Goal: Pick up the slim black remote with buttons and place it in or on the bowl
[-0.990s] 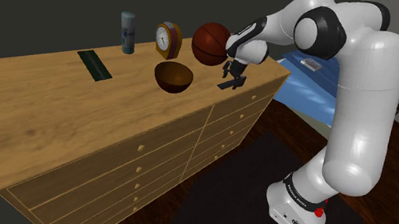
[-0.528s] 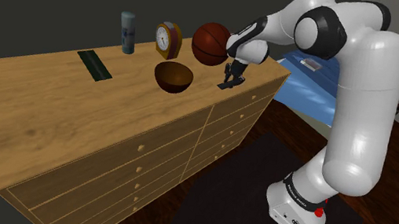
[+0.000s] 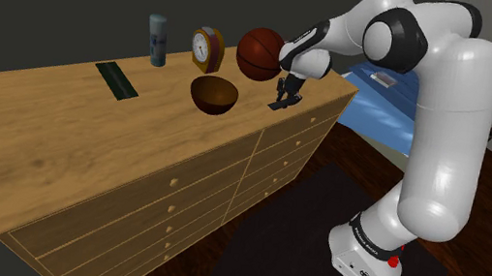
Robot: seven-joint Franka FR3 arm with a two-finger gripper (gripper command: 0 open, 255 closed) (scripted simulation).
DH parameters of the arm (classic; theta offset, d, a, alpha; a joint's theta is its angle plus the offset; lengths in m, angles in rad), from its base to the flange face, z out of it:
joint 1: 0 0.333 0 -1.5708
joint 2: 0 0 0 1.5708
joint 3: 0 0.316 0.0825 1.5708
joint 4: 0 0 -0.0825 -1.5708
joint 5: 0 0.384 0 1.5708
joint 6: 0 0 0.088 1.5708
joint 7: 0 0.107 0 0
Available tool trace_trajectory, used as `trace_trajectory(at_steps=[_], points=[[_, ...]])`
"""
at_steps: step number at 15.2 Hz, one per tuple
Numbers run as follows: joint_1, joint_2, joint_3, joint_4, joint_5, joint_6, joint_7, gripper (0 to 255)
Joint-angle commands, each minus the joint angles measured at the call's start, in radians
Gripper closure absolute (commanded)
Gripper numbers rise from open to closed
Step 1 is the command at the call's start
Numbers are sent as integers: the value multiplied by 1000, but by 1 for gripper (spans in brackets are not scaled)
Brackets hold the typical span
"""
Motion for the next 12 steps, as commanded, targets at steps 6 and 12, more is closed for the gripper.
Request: trace_trajectory(at_steps=[6,12], points=[[27,-56,-34,-4,-42,-49,30,255],[51,-113,-67,-2,-87,-103,61,255]])
